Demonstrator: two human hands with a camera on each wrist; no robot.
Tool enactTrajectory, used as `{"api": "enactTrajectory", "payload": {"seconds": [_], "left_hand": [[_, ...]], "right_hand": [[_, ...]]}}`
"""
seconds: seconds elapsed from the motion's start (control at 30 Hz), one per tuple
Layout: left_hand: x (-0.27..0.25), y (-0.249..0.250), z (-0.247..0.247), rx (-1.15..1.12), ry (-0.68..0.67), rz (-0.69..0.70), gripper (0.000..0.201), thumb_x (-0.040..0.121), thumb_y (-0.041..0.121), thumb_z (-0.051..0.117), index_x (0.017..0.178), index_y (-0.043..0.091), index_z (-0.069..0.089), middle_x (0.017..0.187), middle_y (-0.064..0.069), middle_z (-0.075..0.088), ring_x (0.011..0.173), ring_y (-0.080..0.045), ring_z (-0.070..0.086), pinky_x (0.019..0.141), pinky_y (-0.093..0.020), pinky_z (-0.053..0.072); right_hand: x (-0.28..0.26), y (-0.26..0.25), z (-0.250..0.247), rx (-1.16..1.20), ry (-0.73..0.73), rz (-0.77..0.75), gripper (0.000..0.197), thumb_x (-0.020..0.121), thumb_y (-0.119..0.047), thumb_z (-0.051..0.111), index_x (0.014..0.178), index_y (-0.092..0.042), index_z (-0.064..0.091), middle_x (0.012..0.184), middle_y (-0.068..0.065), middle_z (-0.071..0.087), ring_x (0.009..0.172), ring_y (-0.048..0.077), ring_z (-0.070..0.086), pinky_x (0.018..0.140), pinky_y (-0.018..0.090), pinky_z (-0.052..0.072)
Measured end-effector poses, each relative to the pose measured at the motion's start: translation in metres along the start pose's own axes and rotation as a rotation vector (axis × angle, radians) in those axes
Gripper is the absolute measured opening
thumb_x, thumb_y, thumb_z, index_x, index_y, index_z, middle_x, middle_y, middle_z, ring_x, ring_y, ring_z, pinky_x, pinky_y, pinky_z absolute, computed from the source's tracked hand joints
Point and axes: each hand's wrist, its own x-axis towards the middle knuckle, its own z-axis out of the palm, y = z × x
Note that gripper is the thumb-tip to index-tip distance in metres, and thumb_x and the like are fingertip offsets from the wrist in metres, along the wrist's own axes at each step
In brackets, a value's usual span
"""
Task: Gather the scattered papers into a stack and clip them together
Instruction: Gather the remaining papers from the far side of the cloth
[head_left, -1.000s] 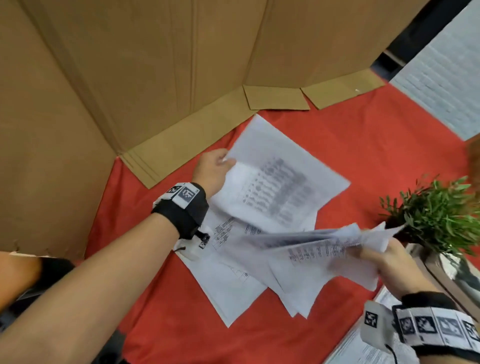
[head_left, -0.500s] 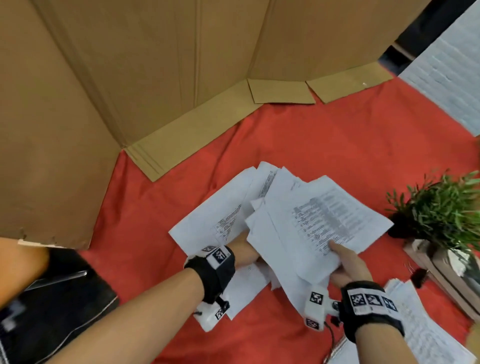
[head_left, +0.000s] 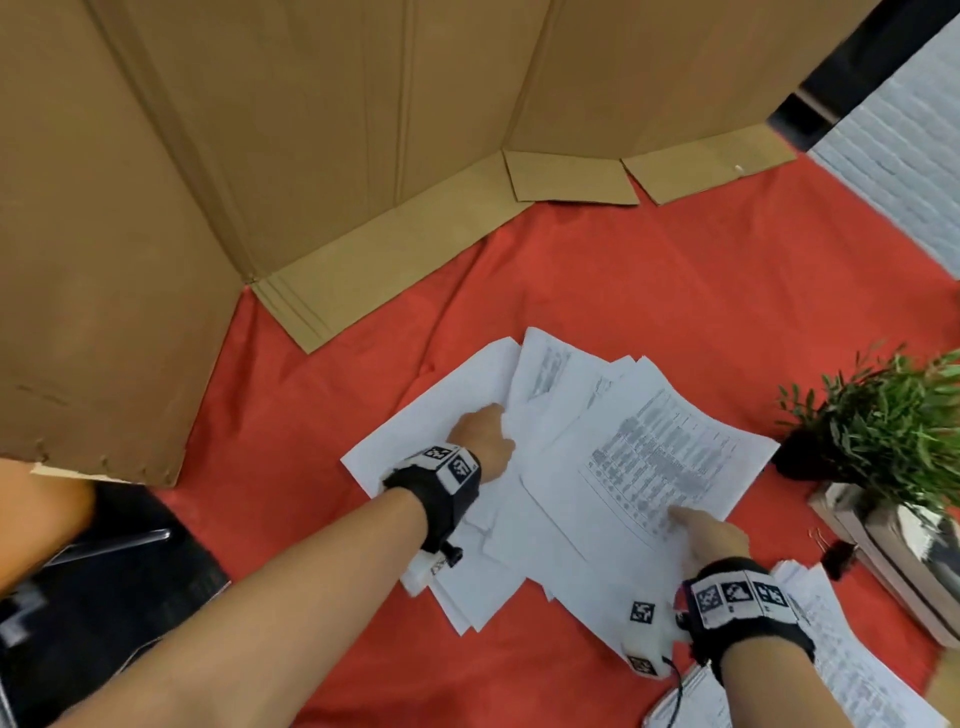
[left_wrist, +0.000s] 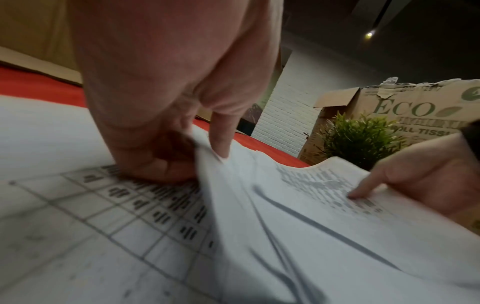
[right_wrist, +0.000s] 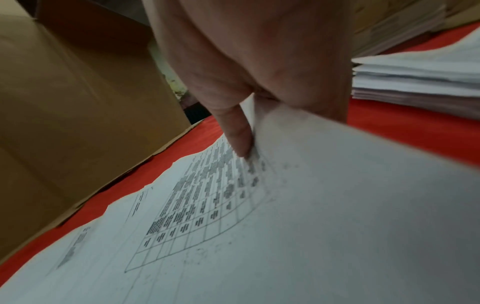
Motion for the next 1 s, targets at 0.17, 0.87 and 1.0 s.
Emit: {"api": "enactTrajectory", "payload": {"seconds": [0.17, 0.87, 1.0], "left_hand": [[-0.015, 0.000, 0.001, 0.107, -0.132, 0.254, 0.041, 0.082, 0.014, 0.064, 0.123, 0.015, 0.061, 0.121, -0.007, 0.065, 0.114, -0.029, 0.059, 0.096, -0.037, 0.048], [-0.015, -0.005, -0.013, -0.305, 0.088, 0.325, 0.033, 0.079, 0.001, 0.072, 0.104, 0.017, 0.058, 0.108, -0.007, 0.070, 0.107, -0.028, 0.064, 0.088, -0.032, 0.049], [-0.044, 0.040, -0.044, -0.543, 0.046, 0.558, 0.032, 0.079, 0.004, 0.071, 0.105, 0.016, 0.058, 0.109, -0.010, 0.071, 0.101, -0.020, 0.066, 0.091, -0.037, 0.049]], "right_hand": [[-0.001, -0.009, -0.003, 0.018, -0.129, -0.046, 0.040, 0.083, -0.014, 0.076, 0.115, 0.003, 0.059, 0.082, 0.014, 0.062, 0.065, 0.026, 0.056, 0.051, 0.030, 0.047], [-0.060, 0.027, 0.055, 0.452, -0.347, -0.005, 0.073, 0.068, -0.012, 0.083, 0.130, 0.004, 0.049, 0.120, 0.020, 0.065, 0.105, 0.038, 0.067, 0.082, 0.045, 0.058], [-0.089, 0.003, 0.005, 0.745, -0.446, -0.287, 0.038, 0.088, 0.006, 0.060, 0.125, 0.001, 0.061, 0.120, 0.016, 0.070, 0.105, 0.026, 0.070, 0.081, 0.032, 0.059]]}}
